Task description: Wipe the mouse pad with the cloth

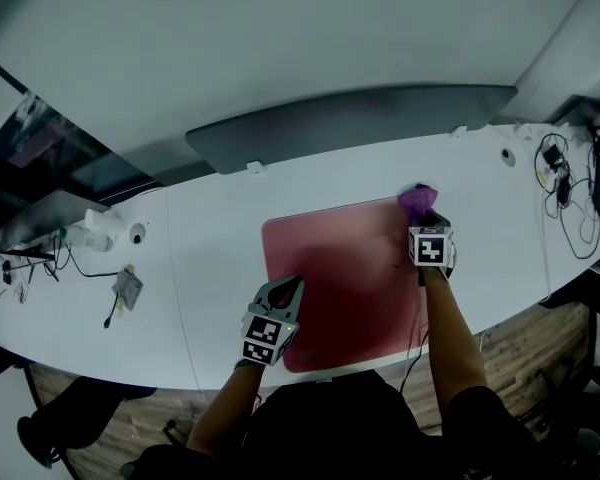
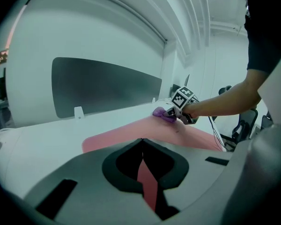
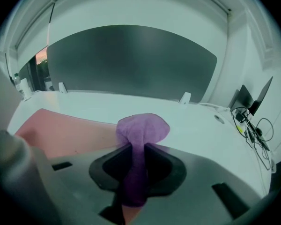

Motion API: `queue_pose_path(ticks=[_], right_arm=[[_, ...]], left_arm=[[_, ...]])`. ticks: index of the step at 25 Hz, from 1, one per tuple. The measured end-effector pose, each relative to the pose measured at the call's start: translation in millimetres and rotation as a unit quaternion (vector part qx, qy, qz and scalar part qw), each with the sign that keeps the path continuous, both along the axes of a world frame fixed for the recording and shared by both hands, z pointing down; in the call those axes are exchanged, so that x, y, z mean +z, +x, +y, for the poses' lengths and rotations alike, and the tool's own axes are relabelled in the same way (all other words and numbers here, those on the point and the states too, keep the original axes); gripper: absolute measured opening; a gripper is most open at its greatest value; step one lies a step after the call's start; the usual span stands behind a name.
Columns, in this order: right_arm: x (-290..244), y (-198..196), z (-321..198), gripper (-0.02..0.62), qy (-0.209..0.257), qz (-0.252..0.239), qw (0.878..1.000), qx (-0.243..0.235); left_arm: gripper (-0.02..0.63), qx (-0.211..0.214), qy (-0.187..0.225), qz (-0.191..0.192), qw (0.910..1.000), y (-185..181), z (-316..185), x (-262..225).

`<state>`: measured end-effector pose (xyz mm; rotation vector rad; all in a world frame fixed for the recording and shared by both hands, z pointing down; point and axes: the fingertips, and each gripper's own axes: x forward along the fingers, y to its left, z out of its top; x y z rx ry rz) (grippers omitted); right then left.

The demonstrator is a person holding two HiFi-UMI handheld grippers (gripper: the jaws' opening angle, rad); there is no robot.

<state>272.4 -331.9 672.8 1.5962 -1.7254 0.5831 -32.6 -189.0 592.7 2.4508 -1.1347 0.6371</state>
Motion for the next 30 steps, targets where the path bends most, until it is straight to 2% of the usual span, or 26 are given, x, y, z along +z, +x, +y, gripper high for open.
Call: queue_pose_path(ticks=[8, 14, 21, 26, 30], right_arm=[[-5.1, 9.5, -0.3, 0.089, 0.013, 0.004, 1.0, -0.003], [-36.0, -13.6, 8.8, 0.089, 0.042, -0.005, 0.999, -0.032], [-74.4, -65.9, 28.9, 0.089, 0.079, -0.025, 0.994, -0.069], [-90.4, -124.5, 49.6, 0.089, 0.093, -0.065, 0.989, -0.097], [-82.9, -178.4, 66.5, 0.089, 0.082, -0.1, 0.984, -0.125]], left_arm=[[0.021, -0.02, 0.0, 0.006, 0.9998, -0.4, -5.4, -4.1], [0.021, -0.049, 0.004, 0.04, 0.998, -1.2, -8.9, -24.2], [0.021, -0.055, 0.026, 0.063, 0.9962, -9.9, -6.7, -40.5], [0.021, -0.069, 0.029, 0.065, 0.9951, -23.8, 2.4, -41.3], [0.021, -0.086, 0.03, 0.065, 0.9937, -35.4, 10.6, -42.5]])
